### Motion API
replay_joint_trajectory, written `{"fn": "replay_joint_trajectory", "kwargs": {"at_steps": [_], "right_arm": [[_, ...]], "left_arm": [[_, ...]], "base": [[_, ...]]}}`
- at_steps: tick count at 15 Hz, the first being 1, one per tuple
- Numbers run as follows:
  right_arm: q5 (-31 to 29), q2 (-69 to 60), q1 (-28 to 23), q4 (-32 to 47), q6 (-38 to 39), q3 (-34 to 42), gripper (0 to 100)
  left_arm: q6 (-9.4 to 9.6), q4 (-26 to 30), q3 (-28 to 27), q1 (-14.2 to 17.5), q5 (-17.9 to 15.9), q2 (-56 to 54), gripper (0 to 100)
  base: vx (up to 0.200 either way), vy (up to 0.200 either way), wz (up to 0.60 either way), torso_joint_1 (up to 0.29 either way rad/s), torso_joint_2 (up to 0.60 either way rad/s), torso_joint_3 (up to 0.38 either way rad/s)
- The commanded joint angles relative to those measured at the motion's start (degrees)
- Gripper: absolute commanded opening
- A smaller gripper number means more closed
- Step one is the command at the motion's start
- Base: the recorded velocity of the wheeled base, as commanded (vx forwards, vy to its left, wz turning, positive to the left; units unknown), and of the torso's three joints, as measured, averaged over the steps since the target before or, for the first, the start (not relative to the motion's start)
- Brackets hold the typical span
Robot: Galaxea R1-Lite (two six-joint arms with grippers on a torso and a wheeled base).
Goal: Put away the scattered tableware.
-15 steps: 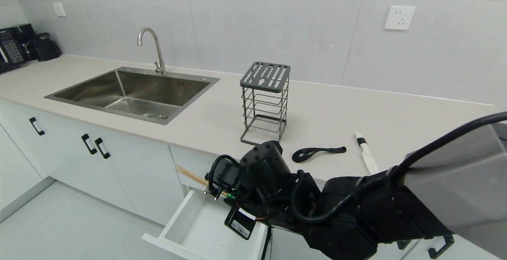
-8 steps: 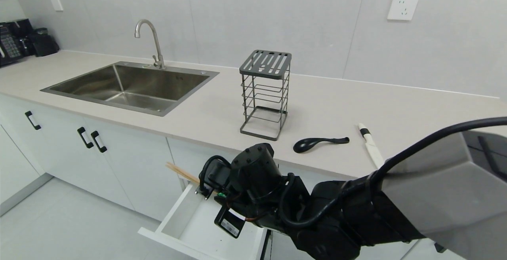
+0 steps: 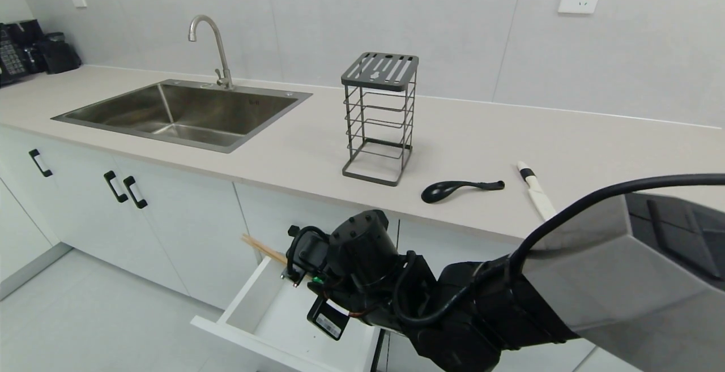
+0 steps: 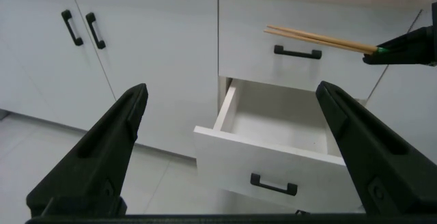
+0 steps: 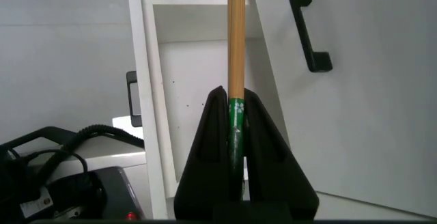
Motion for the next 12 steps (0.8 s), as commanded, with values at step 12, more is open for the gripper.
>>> {"fn": "replay_joint_trajectory", "kwargs": {"at_steps": [12], "right_arm": [[-0.36,9.79,-2.19,0.14,-0.1,-9.17,0]], "left_arm": [[-0.07,0.02,-0.06,0.01,0.01,0.02,100]], "base": [[0.0,0.0,0.0,-0.123,0.24,0.111]]}}
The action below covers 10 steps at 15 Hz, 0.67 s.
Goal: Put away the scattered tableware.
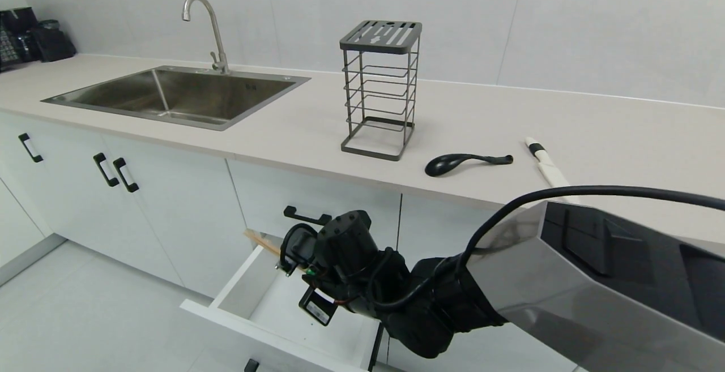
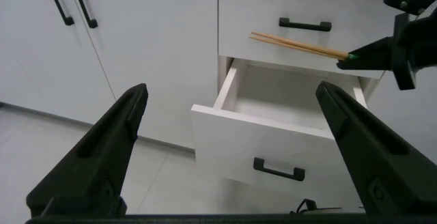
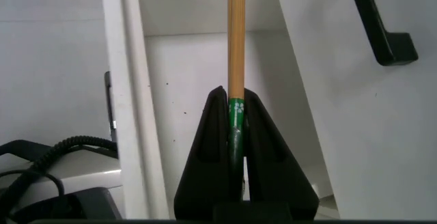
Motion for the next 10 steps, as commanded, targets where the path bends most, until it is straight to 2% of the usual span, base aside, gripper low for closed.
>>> {"fn": "replay_joint_trajectory", "kwargs": {"at_steps": [1,4,10], "right_arm": [[-0.03,1.69,-0.39,-0.01,-0.03,-0.51,0],[0.05,4.59,-0.91,-0.01,-0.03,-2.18,0],[0.32,7.23,-1.44,0.34,-0.47,-5.88,0]], "left_arm": [[0.04,0.02,0.05,0.01,0.01,0.02,100],[-0.04,-0.07,-0.04,0.01,0.01,0.11,100],[-0.04,0.02,-0.04,0.01,0.01,0.02,100]], "base": [[0.0,0.0,0.0,0.0,0.0,0.0],[0.0,0.0,0.0,0.0,0.0,0.0],[0.0,0.0,0.0,-0.168,0.3,0.131]]}}
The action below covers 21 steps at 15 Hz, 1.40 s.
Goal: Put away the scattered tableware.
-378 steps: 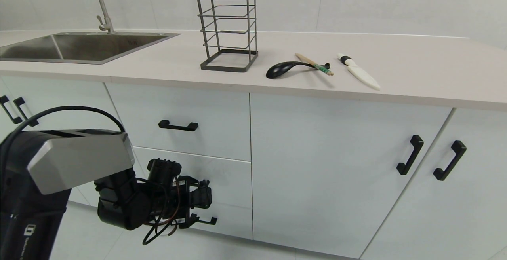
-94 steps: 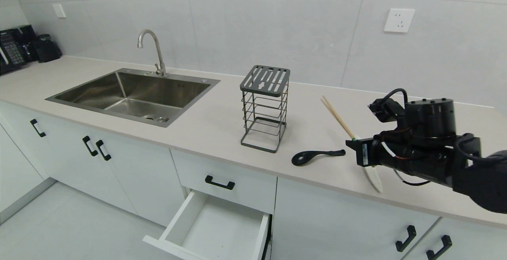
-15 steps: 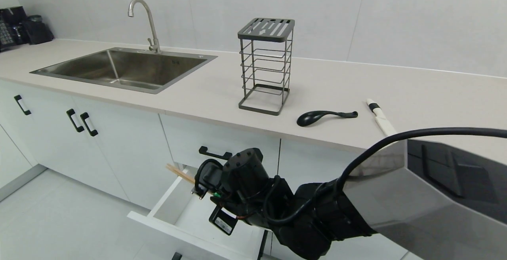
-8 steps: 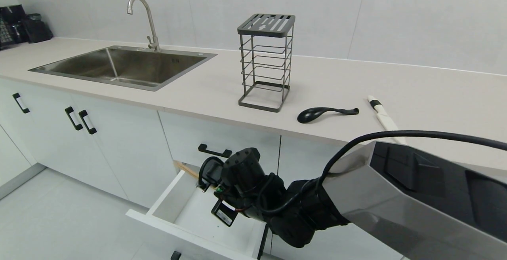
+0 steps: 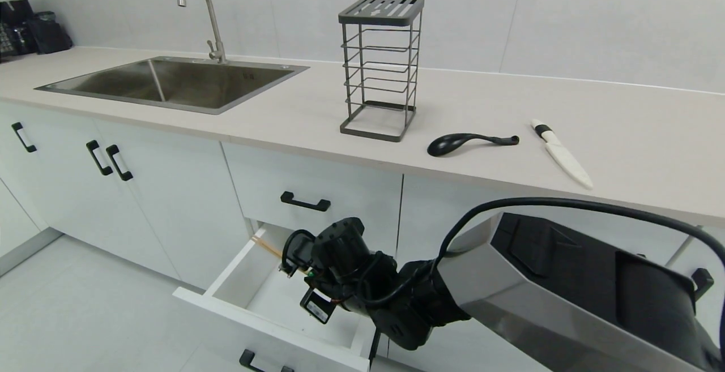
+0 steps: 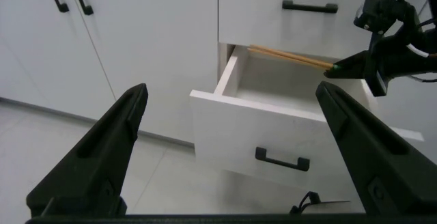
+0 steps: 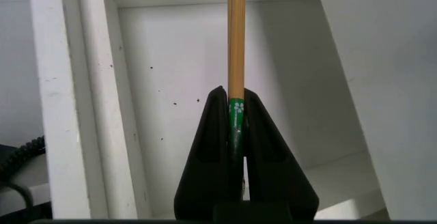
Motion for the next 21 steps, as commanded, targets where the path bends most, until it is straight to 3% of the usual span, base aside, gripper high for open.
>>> {"fn": "replay_joint_trajectory", "kwargs": {"at_steps": [1,21], "right_arm": [[0.01,1.19,-0.95,0.19,-0.34,-1.78,0],[0.01,7.08,-3.15,-0.42,-0.26,-4.41,0]], "left_arm": [[-0.04,0.02,-0.06,0.01,0.01,0.02,100],[-0.04,0.02,0.02,0.01,0.01,0.11,100]], "base": [[0.0,0.0,0.0,-0.056,0.13,0.046],[0.0,0.0,0.0,-0.016,0.02,0.009]]}}
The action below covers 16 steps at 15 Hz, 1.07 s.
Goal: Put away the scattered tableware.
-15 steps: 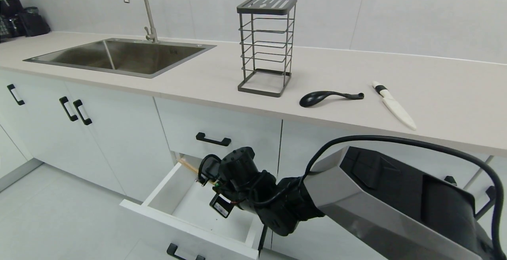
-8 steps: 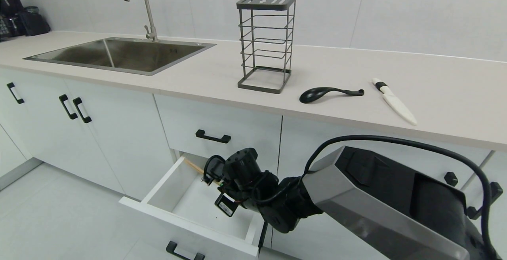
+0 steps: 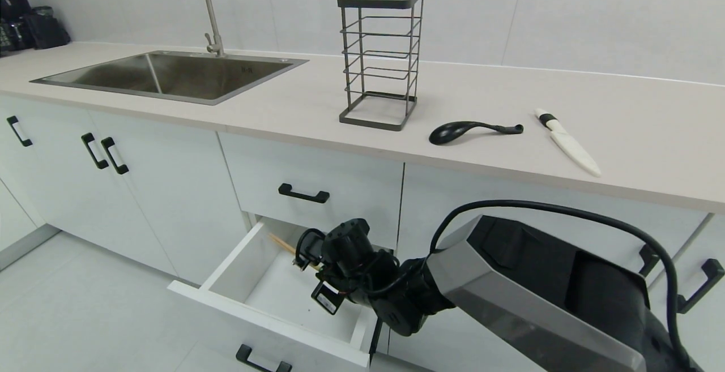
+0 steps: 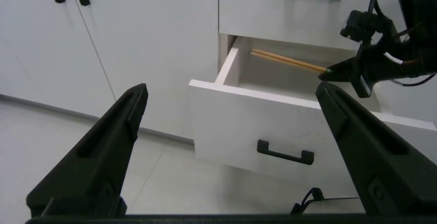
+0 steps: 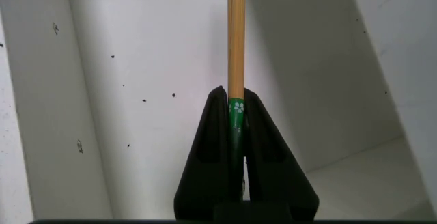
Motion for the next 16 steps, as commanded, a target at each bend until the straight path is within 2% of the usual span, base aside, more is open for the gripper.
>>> {"fn": "replay_joint_trajectory", "kwargs": {"at_steps": [1,5,16], "right_arm": [[0.02,1.89,-0.1,-0.06,0.07,-0.76,0],[-0.06,3.65,-0.01,0.73,-0.28,-4.97,0],[-0.33,4.0,-0.28,1.26,-1.86,-5.94,0]], "left_arm": [[0.06,0.02,0.05,0.01,0.01,0.0,100],[-0.03,0.02,-0.04,0.01,0.01,0.0,100],[-0.03,0.02,0.05,0.01,0.01,0.0,100]], "base": [[0.0,0.0,0.0,0.0,0.0,0.0],[0.0,0.0,0.0,0.0,0.0,0.0],[0.0,0.0,0.0,-0.031,0.04,0.016]]}}
